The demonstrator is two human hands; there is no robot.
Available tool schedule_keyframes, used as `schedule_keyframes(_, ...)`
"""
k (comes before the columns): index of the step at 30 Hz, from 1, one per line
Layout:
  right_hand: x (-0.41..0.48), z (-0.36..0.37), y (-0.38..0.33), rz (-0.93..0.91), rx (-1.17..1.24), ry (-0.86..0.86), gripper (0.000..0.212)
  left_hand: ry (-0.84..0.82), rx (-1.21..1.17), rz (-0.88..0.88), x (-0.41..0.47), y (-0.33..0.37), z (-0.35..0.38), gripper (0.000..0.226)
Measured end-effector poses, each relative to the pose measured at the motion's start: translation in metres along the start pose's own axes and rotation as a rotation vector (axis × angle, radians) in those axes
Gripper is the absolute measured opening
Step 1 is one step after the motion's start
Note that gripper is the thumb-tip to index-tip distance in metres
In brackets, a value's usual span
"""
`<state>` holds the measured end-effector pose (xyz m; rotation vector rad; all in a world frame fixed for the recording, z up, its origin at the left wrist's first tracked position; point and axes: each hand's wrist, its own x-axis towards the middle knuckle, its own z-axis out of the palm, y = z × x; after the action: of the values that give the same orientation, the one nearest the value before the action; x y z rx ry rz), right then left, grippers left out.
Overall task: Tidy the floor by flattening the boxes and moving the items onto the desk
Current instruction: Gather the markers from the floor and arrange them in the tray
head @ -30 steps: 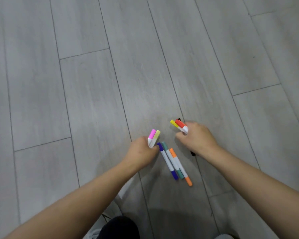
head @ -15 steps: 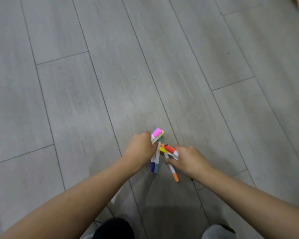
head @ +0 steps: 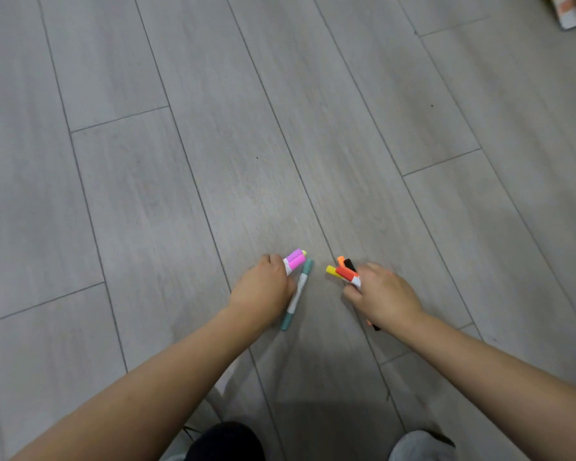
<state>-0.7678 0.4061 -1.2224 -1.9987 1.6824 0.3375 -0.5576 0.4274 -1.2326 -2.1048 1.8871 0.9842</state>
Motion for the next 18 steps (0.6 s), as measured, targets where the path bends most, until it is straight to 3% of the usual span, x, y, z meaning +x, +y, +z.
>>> schedule_keyframes(6, 0.005, -0.013, 0.014, 0.06, 0.067, -0.013, 0.021, -0.027, -0.082, 0.045, -0.003, 0.012, -0.003, 0.028)
schedule_keyframes(10, 0.007, -0.02, 0.024, 0.151, 0.344, -0.078, 0.015, -0.065, -0.086, 0.029, -0.005, 0.019, 0.002, 0.04)
schedule_keyframes(13, 0.011, -0.026, 0.025, 0.205, 0.561, -0.137, 0.026, -0.058, 0.029, 0.02, -0.004, 0.021, 0.007, 0.04)
schedule_keyframes(18, 0.021, -0.031, 0.018, 0.176, 0.579, -0.213, 0.033, -0.084, 0.043, 0.035, -0.001, 0.026, 0.006, 0.026)
